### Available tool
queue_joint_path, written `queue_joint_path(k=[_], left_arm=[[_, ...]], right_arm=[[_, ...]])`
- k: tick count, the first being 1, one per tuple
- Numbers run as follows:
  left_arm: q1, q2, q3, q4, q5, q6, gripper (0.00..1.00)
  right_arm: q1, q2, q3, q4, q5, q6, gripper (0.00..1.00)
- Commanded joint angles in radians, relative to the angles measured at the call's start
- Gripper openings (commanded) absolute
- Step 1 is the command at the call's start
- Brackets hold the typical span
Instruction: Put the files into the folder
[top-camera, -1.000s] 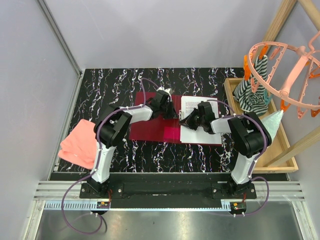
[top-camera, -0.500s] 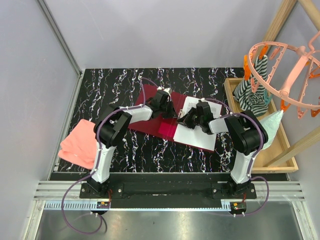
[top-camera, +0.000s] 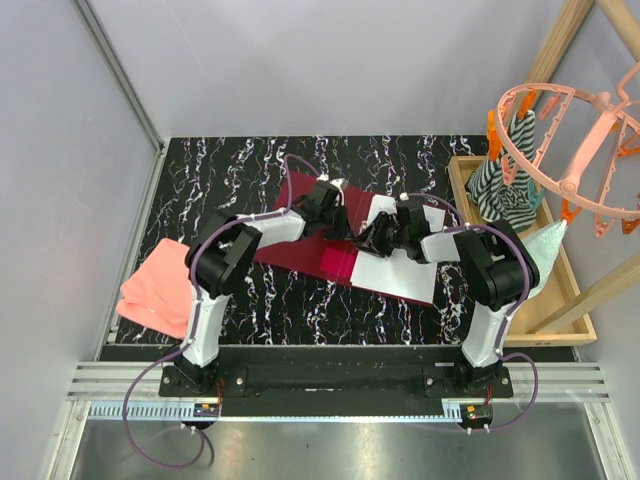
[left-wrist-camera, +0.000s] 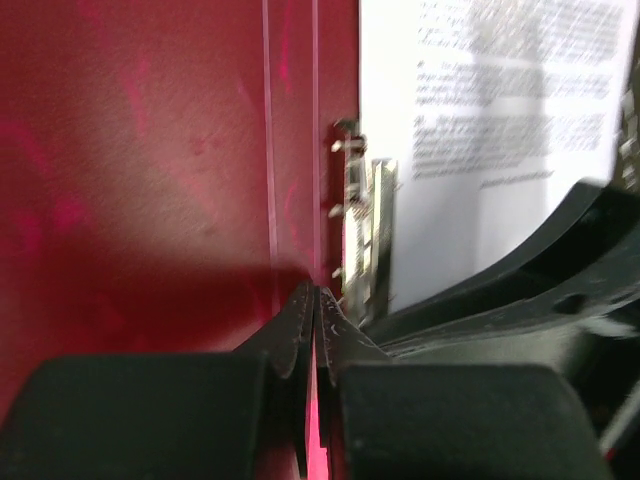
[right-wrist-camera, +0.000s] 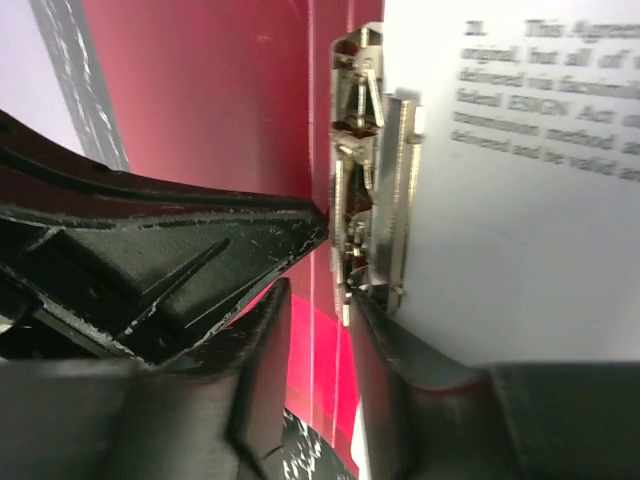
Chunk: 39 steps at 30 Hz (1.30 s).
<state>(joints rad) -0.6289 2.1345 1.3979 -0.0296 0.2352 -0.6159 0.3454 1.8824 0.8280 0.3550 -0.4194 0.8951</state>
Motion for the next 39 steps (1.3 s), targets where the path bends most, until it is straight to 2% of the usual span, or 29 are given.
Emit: queue_joint_path(k=[1,2,3,7,8,9,10,13,17,21,24,29,34,39], left_arm=[[0.006,-0.143,0.007,-0.110,-0.037,0.096,0.09],[0.020,-0.165,0.001,-0.113,-0.031,0.107,0.15],[0.027,-0.191,-0.008,-0.119,-0.024,0.111,0.29],[0.138,-0.368,-0.133,-0.173,0.045,0.130,0.47],[0.161,-0.402,-0.167,-0.176,0.050,0.143,0.49],[0.173,-0.439,-0.197,-0.190,0.026,0.148,0.51],[0.178,-0.505,-0.236,-0.231,-0.093,0.151,0.59],[0.198,-0.588,-0.318,-0.222,-0.126,0.116,0.62],[0.265,-0.640,-0.456,-0.190,-0.134,0.038,0.69],[0.334,-0.686,-0.614,-0.116,-0.044,-0.002,0.76],[0.334,-0.734,-0.663,-0.083,-0.020,-0.024,0.78],[0.336,-0.763,-0.705,-0.059,0.027,-0.056,0.81],[0.336,-0.729,-0.734,-0.003,0.115,-0.096,0.83],[0.336,-0.705,-0.751,0.025,0.130,-0.102,0.83]], right_arm=[[-0.014,-0.012,0.019,-0.310,0.039,-0.189,0.47],[-0.014,-0.016,0.028,-0.327,0.036,-0.209,0.51],[-0.016,-0.022,0.046,-0.341,0.024,-0.243,0.54],[-0.019,-0.051,0.074,-0.433,0.001,-0.280,0.62],[-0.019,-0.058,0.088,-0.453,0.011,-0.289,0.64],[-0.017,-0.072,0.094,-0.493,0.019,-0.295,0.66],[-0.020,-0.080,0.100,-0.507,0.022,-0.304,0.69],[-0.019,-0.108,0.123,-0.550,0.013,-0.350,0.73],[-0.019,-0.155,0.180,-0.632,0.103,-0.442,0.75],[-0.020,-0.178,0.203,-0.682,0.169,-0.493,0.80],[-0.019,-0.187,0.200,-0.671,0.189,-0.522,0.83],[-0.025,-0.198,0.174,-0.628,0.125,-0.532,0.87],[-0.023,-0.328,0.112,-0.547,0.073,-0.536,0.88],[0.044,-0.436,0.094,-0.585,0.152,-0.551,0.89]])
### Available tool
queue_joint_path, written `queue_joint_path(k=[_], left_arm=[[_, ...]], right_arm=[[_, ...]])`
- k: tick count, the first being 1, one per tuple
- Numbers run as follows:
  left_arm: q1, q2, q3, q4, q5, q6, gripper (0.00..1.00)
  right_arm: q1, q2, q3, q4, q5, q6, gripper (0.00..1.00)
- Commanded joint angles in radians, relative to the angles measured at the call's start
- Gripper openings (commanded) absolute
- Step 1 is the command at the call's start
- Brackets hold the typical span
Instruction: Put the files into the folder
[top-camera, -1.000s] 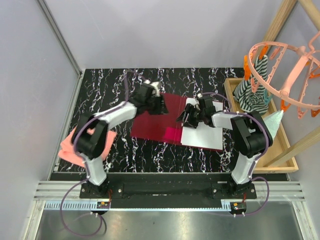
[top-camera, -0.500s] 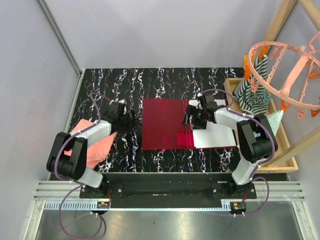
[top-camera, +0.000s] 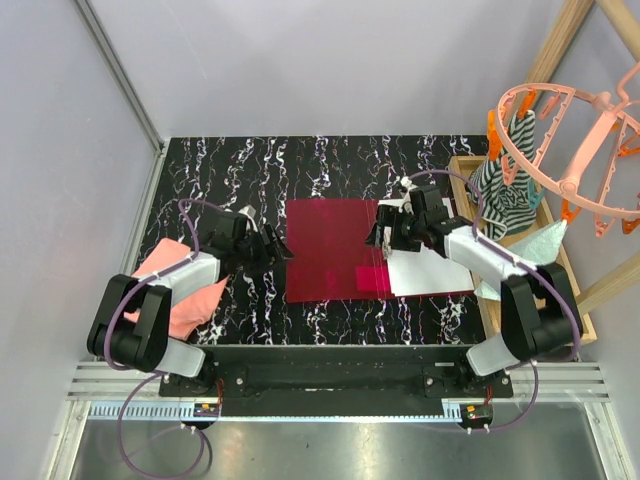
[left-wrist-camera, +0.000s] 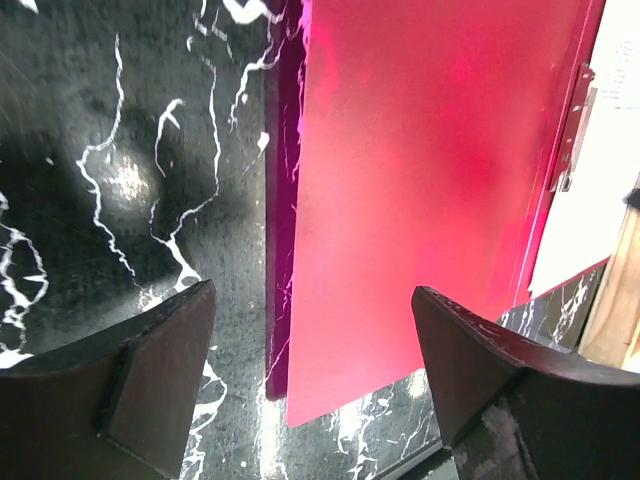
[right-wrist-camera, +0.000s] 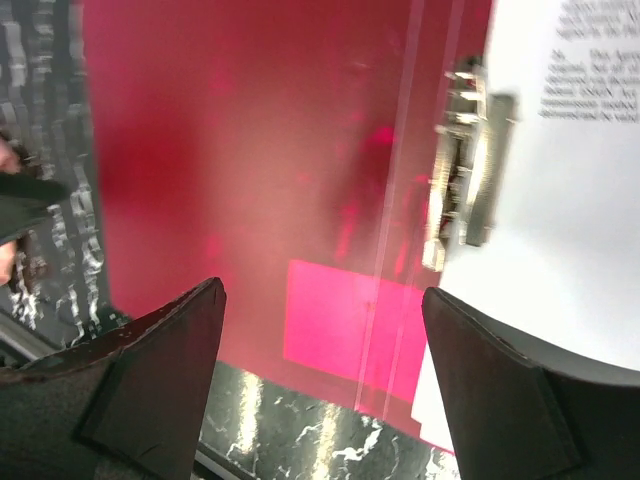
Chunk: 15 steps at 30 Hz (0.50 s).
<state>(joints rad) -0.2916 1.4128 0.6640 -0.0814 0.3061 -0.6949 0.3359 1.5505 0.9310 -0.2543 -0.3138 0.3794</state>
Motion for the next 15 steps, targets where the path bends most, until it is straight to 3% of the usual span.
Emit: queue_joint_path(k=[1,6,15], left_arm=[[-0.001,0.018,-0.018,0.078,0.071,-0.031,0.83],[0.000,0.067,-0.026,0.150,0.169,-0.067,0.81],[0.000,0.193,-0.069,0.387,0.332,-0.167,0.75]], right_arm=[[0.084,-0.115,-0.015,0.010,0.111,-0.043,0.90],[0.263,-0.158,-0.057,-0.014,0.272,-0.082,0.90],[0.278,-0.161,-0.086,-0.011,0.294,-0.070,0.89]])
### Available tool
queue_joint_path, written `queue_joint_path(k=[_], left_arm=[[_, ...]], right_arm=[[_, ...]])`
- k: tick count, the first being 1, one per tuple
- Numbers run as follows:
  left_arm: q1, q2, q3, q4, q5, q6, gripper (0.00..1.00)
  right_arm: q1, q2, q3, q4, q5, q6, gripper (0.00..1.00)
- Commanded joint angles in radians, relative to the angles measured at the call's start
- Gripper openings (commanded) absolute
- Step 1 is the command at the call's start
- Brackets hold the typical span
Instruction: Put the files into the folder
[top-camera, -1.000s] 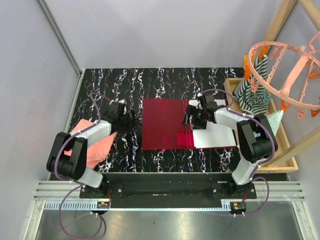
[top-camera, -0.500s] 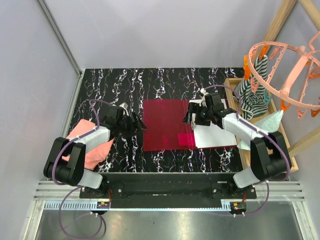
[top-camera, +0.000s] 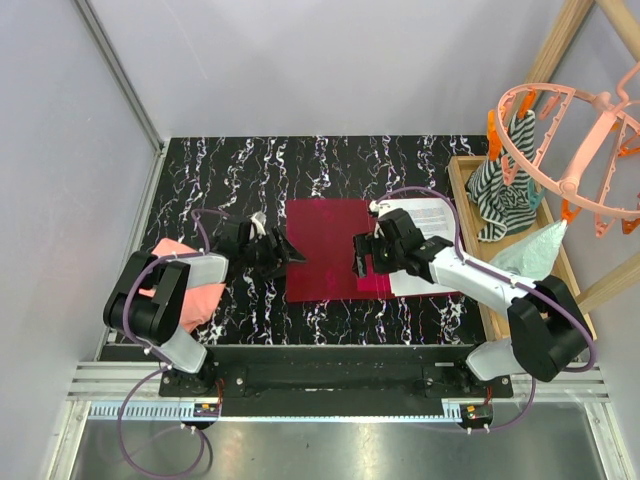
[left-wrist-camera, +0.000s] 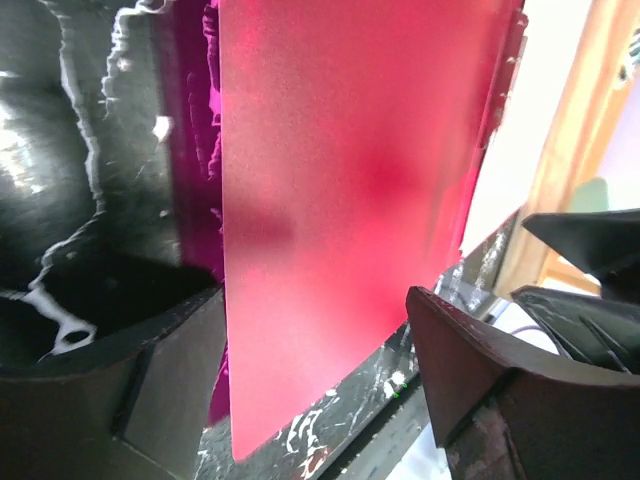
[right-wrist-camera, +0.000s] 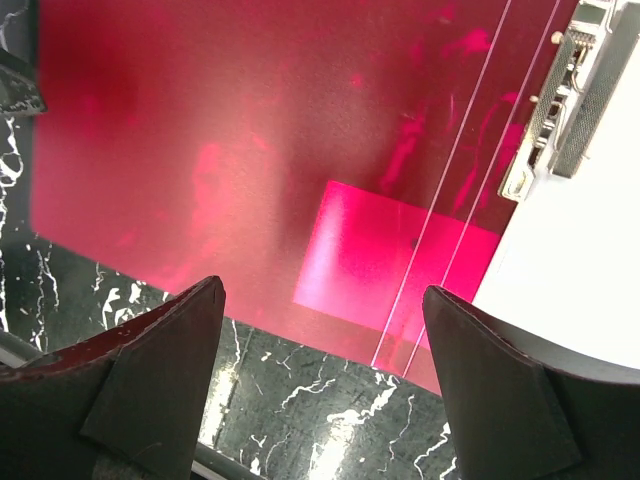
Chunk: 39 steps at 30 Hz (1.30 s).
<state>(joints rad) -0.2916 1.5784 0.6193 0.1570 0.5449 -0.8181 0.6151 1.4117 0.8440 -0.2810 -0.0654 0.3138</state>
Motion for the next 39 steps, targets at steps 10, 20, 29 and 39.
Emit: queue_joint_path(k=[10,20,29,39], left_arm=[[0.035,-0.006,-0.061,0.320,0.154,-0.090,0.20],[0.098,-0.248,0.365,-0.725,-0.234,0.339,0.00],[0.053,-0.356,0.598,-1.100,-0.540,0.468,0.00],[-0.299,0.058,1.103,-1.229,-0.797,0.442,0.14]], right_arm=[[-0.002,-0.002,0.020,0.042,0.019,0.011,0.90],[-0.002,-0.023,0.036,0.023,0.085,0.008,0.90],[-0.003,-0.094,0.061,0.016,0.102,0.044,0.95],[-0.086,-0.206,0.024,-0.030,0.067,0.125,1.00]])
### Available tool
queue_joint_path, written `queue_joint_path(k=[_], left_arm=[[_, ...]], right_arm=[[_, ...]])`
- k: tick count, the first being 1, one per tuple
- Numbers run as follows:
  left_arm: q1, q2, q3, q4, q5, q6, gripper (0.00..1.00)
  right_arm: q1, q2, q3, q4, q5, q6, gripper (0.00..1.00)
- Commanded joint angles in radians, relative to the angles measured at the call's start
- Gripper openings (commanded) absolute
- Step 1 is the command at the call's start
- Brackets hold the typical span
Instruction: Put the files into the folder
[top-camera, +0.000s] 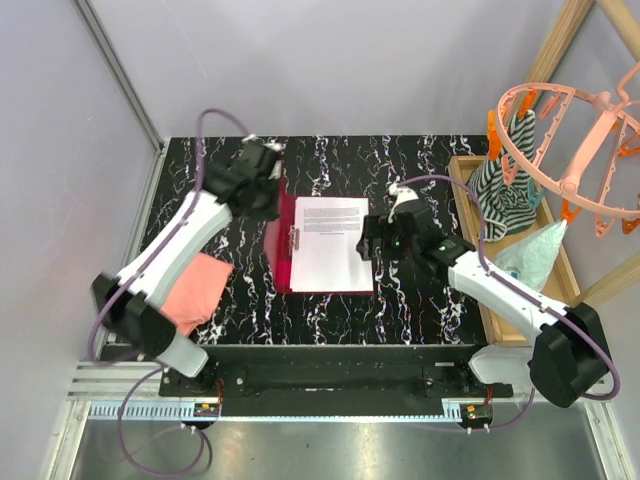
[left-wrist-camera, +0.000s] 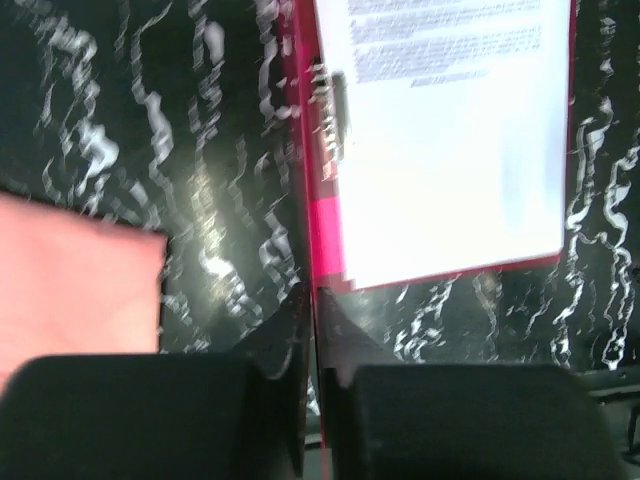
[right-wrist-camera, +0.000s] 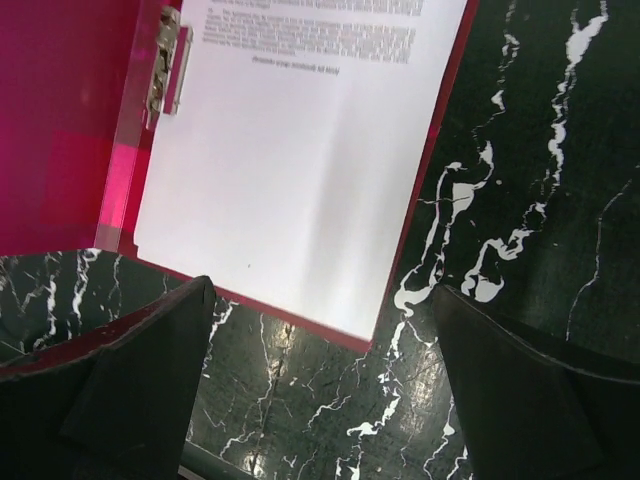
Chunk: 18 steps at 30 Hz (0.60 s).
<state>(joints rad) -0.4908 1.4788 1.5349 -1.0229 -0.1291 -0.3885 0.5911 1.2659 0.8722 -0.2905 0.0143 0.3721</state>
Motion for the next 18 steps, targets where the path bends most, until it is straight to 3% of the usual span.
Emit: queue_joint_path(k=[1,3,5,8,9,11,12,15,18], left_arm=[[-0.142,0.187,0.211,-0.039,-0.112,0.011,0.26],[-0.176,0.260,0.244,0.039,-0.080,-0.001,0.36],[-0.212,0.290,0.229,0.137,0.055,-0.030,0.48],[-0.241,0.308,0.115,0.419,0.285,-0.124,0.61],[-0.249,0.308,0.020,0.610,0.340,-0.145,0.64],[-0.252,0.328,-0.077,0.790,0.477,-0.249,0.67],[-0.249,0.366,-0.158,0.955,0.518,-0.278,0.67],[-0.250,0.464,-0.267,1.175,0.577,-0.342,0.68],[-0.249,0.555,-0.317,1.297,0.608,-0.352,0.67]], right_arm=[[-0.080,-0.071,-0.016,-0.021,-0.011,0.083,1.00],[-0.137,-0.117,-0.053,-0.032,-0.053,0.122,1.00],[-0.171,-0.151,-0.085,-0.039,-0.040,0.133,1.00],[-0.185,-0.206,-0.096,-0.093,0.027,0.123,1.00],[-0.195,-0.232,-0.098,-0.123,0.039,0.123,1.00],[-0.204,-0.256,-0.105,-0.148,0.068,0.128,1.00],[-0.212,-0.282,-0.110,-0.163,0.070,0.129,1.00],[-0.220,-0.319,-0.130,-0.168,0.079,0.143,1.00],[-0.218,-0.312,-0.133,-0.164,0.067,0.142,1.00]])
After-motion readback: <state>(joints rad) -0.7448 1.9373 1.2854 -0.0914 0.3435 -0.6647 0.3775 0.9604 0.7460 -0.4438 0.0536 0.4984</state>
